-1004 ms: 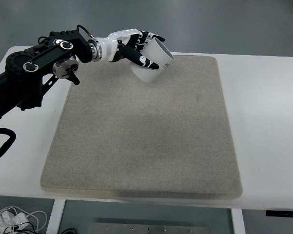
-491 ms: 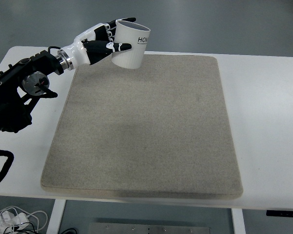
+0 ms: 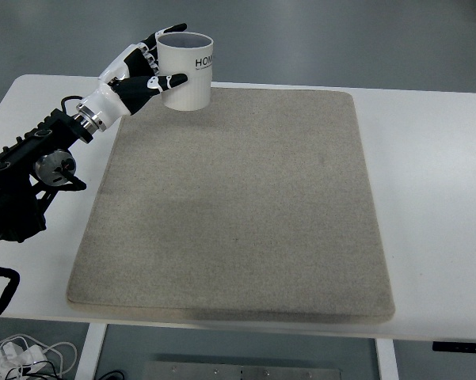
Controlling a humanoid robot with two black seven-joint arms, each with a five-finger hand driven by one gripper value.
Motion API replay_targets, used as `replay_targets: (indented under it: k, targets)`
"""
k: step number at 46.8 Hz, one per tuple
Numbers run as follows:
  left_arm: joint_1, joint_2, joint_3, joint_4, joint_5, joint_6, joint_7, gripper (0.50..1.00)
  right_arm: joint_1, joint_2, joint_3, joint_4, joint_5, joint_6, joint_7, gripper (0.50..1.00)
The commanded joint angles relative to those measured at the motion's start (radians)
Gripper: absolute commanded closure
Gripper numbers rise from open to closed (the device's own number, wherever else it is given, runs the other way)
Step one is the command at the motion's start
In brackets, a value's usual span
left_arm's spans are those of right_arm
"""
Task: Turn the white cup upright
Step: 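Lower the upright cup onto the mat with the left hand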
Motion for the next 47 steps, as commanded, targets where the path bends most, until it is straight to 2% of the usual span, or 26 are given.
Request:
replay_targets:
  k: [1, 4, 11, 35, 38, 42, 47]
  targets:
    - [0.01, -0.004, -0.001, 0.018, 0.072, 0.0, -0.068, 0.956, 0.0, 0.0, 0.0, 0.0, 0.0, 0.0, 0.0, 0.548]
    - [0.016, -0.007, -0.001, 0.02, 0.106, 0.0, -0.1, 0.956, 0.0, 0.0, 0.0, 0.0, 0.0, 0.0, 0.0, 0.548]
    - [0.034, -0.007, 0.008, 0.018, 0.167, 0.011, -0.102, 0.958, 0.0, 0.0, 0.0, -0.001, 0.0, 0.0, 0.0, 0.548]
    - [0.059, -0.007, 0.163, 0.009, 0.247, 0.212, -0.102, 0.949, 0.0, 0.0, 0.0, 0.0, 0.0, 0.0, 0.0, 0.548]
    - [0.059, -0.007, 0.175, 0.009, 0.247, 0.224, -0.102, 0.92, 0.0, 0.0, 0.0, 0.0, 0.0, 0.0, 0.0, 0.548]
    - [0.06, -0.009, 0.178, 0.008, 0.247, 0.241, -0.102, 0.913, 0.0, 0.0, 0.0, 0.0, 0.0, 0.0, 0.0, 0.548]
    - [0.071, -0.021, 0.178, 0.009, 0.25, 0.249, -0.102, 0.842, 0.0, 0.0, 0.0, 0.0, 0.0, 0.0, 0.0, 0.548]
